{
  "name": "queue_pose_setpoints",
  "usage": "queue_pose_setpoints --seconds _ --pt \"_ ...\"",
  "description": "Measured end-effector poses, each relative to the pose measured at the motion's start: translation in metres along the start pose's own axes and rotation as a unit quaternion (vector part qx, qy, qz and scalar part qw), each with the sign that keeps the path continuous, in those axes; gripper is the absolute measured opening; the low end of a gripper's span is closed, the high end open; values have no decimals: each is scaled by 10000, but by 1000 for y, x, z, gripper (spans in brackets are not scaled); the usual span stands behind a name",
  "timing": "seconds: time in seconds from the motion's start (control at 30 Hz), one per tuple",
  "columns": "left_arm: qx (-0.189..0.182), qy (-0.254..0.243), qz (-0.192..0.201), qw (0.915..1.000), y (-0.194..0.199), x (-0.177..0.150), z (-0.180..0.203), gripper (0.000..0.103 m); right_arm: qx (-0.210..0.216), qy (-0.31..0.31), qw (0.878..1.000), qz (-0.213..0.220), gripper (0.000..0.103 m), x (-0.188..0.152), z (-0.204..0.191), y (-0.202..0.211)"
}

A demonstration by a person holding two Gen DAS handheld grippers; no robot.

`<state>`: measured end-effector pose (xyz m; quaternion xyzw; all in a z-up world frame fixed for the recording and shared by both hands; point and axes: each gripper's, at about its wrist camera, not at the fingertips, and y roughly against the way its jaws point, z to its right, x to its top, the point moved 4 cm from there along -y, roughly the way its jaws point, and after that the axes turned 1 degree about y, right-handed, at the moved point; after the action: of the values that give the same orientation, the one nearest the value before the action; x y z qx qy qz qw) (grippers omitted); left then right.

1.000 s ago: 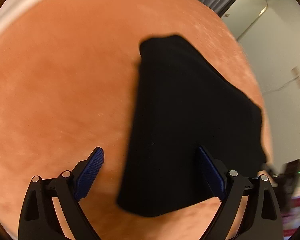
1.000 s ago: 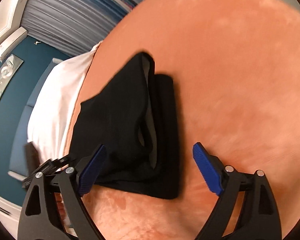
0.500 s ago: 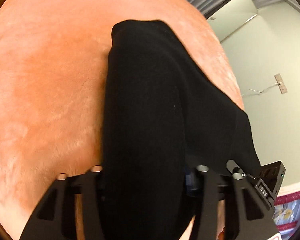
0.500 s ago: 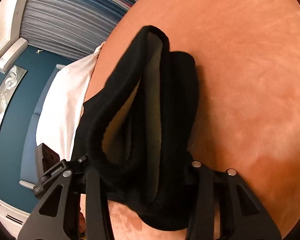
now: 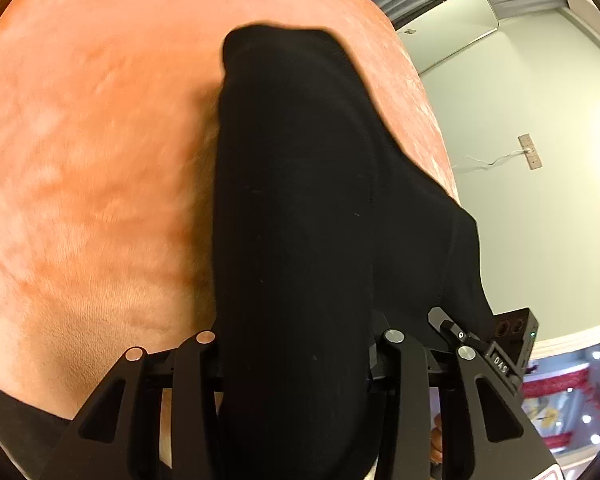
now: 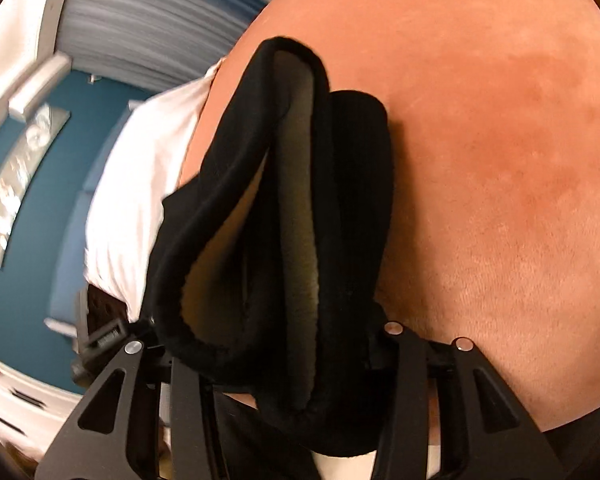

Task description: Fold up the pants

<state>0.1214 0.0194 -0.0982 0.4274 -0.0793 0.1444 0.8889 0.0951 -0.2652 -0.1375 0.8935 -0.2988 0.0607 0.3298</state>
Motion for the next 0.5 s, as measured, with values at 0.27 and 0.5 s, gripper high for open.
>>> queue_pose_setpoints --seconds 0.27,0.5 --pt "-391 -1063 877 9897 53 106 86 33 71 1433 9850 961 37 120 -100 26" --pt "-308 -1471 1900 9702 22 263 114 36 233 1394 9787 1492 44 273 -128 -68"
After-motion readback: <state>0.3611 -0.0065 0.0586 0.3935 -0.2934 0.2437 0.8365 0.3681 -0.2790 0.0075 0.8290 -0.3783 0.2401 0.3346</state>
